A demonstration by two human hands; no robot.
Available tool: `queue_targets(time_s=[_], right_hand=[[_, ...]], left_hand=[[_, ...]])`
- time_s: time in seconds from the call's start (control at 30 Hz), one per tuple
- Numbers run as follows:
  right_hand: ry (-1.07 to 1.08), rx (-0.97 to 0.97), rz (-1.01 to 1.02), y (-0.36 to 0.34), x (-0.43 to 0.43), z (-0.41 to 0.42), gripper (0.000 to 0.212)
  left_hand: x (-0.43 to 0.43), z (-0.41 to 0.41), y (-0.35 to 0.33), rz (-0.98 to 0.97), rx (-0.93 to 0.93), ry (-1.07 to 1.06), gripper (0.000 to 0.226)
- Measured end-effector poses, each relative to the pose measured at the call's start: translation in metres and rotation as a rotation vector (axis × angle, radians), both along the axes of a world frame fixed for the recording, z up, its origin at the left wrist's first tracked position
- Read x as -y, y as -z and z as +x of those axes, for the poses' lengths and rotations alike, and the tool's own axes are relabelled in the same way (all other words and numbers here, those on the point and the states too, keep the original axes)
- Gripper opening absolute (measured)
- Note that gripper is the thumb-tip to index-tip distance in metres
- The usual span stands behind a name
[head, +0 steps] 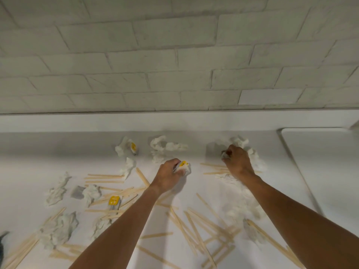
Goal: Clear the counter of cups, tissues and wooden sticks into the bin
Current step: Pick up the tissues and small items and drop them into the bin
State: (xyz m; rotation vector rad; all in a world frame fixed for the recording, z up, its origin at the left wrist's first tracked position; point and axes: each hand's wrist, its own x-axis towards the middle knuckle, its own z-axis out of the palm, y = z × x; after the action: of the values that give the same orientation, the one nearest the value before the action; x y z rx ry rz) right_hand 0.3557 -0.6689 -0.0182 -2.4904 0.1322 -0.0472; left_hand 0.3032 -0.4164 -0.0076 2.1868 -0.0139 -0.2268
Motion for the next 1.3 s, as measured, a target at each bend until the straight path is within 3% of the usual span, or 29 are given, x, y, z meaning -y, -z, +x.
queue_targets(time_s=[0.17,0.33,0.6,0.9,1.0,1.1,1.3], right_hand=[[0.043,0.033,0.321,-0.02,-0.007,-0.019,0.006],[-0.025,0.049,0.44,-0.045,-0.01,-0.053,0.034],[0.084,0.154,0.622,-0.063,0.007,-0.141,0.019],[0.389,0.293,0.604,-0.052,0.077,-0.3,0.007],[0.542,0.303,0.524,-0.043,0.113,-0.352,0.019],[0.711,0.317,0.519,-0.032,0.154,-0.404,0.026],[0.949,0.258,0.583,-0.008,0.226,-0.504,0.015]], left_hand=[[-0.002,-0.014,-0.014,-0.182,-0.036,-0.061,0.012],[0.003,-0.037,-0.036,-0.289,-0.056,-0.043,0.016],[0.021,-0.069,-0.046,-0.397,-0.074,0.081,0.011],[0.13,-0.14,-0.028,-0.477,-0.119,0.341,0.008],[0.177,-0.176,-0.027,-0.494,-0.107,0.434,0.012],[0.228,-0.206,-0.028,-0.465,-0.117,0.552,0.018],[0.336,-0.262,-0.018,-0.37,-0.116,0.82,0.016]])
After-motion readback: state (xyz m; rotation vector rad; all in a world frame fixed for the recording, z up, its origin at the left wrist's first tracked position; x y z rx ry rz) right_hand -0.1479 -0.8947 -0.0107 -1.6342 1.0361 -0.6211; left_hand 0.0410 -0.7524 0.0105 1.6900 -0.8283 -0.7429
